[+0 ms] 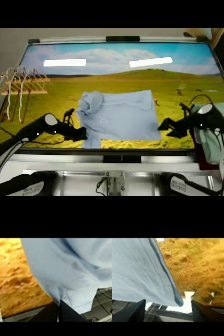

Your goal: Fold the shirts.

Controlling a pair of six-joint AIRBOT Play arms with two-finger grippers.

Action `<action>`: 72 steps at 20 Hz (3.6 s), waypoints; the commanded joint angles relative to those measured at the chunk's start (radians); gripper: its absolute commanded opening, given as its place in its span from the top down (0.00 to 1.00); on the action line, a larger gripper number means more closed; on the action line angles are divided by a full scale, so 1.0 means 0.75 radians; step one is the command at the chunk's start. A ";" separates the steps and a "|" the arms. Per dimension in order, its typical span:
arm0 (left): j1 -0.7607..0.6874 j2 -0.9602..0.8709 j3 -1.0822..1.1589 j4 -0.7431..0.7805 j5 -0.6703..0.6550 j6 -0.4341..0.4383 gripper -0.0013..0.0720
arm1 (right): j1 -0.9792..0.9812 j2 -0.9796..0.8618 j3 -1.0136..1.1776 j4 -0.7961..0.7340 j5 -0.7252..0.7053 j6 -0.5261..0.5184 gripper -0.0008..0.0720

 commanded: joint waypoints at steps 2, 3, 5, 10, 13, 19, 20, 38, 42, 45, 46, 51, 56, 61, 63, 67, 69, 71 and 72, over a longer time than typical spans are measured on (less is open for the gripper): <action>-0.006 0.002 -0.001 -0.022 0.006 0.000 0.93 | 0.097 -0.085 -0.028 -0.016 -0.048 -0.004 0.06; -0.006 0.005 -0.001 -0.022 0.002 -0.001 0.93 | 0.141 -0.096 -0.040 -0.015 -0.090 -0.001 0.06; -0.005 0.019 0.000 -0.020 -0.006 0.006 0.93 | 0.218 -0.105 -0.041 -0.017 -0.151 0.031 0.28; 0.071 0.124 0.165 0.209 -0.183 0.033 0.94 | 0.293 -0.052 0.005 0.065 -0.110 -0.036 0.90; 0.116 0.291 0.570 0.722 -0.479 -0.026 0.94 | 0.293 0.175 0.231 0.090 -0.084 -0.262 0.90; 0.045 0.557 1.723 0.781 -0.401 0.166 0.94 | 0.294 0.700 0.914 0.331 -0.402 -0.388 0.90; -0.002 0.583 1.838 0.686 -0.311 0.239 0.94 | 0.294 0.761 0.980 0.414 -0.445 -0.413 0.90; -0.008 0.516 1.144 1.112 -0.156 0.122 0.93 | 0.293 0.389 0.716 -0.142 -0.088 -0.165 0.90; 0.005 0.286 1.003 1.099 0.165 0.019 0.93 | 0.292 0.090 0.657 -0.198 -0.391 -0.075 0.90; 0.005 0.091 1.005 1.064 0.325 -0.075 0.93 | 0.293 -0.021 0.657 -0.197 -0.622 0.120 0.90; 0.005 0.028 1.005 1.041 0.349 -0.112 0.93 | 0.293 -0.044 0.657 -0.196 -0.672 0.155 0.90; -0.005 -0.277 1.005 0.634 0.355 -0.263 0.93 | 0.294 -0.190 0.657 -0.158 -0.626 0.211 0.90; -0.016 -0.422 1.007 0.372 0.207 -0.263 0.86 | 0.292 -0.280 0.660 -0.039 -0.475 0.219 0.70; 0.246 -0.397 1.270 0.472 -0.631 -0.040 0.21 | 0.196 -0.143 0.777 -0.196 -0.093 0.120 0.29; 0.392 -0.382 1.290 0.554 -0.922 -0.038 0.52 | 0.134 -0.082 0.773 -0.336 0.105 0.113 0.29; 0.533 -0.217 0.869 0.434 -0.809 0.005 0.51 | 0.013 0.014 0.600 -0.352 0.285 0.069 0.29; 0.534 -0.125 0.568 0.357 -0.604 0.087 0.51 | -0.012 0.064 0.472 -0.319 0.276 0.057 0.29; 0.536 -0.071 0.363 0.308 -0.412 0.106 0.51 | -0.011 0.086 0.396 -0.305 0.277 0.048 0.29; 0.537 -0.068 0.308 0.282 -0.345 0.110 0.51 | -0.007 0.087 0.381 -0.287 0.276 0.049 0.29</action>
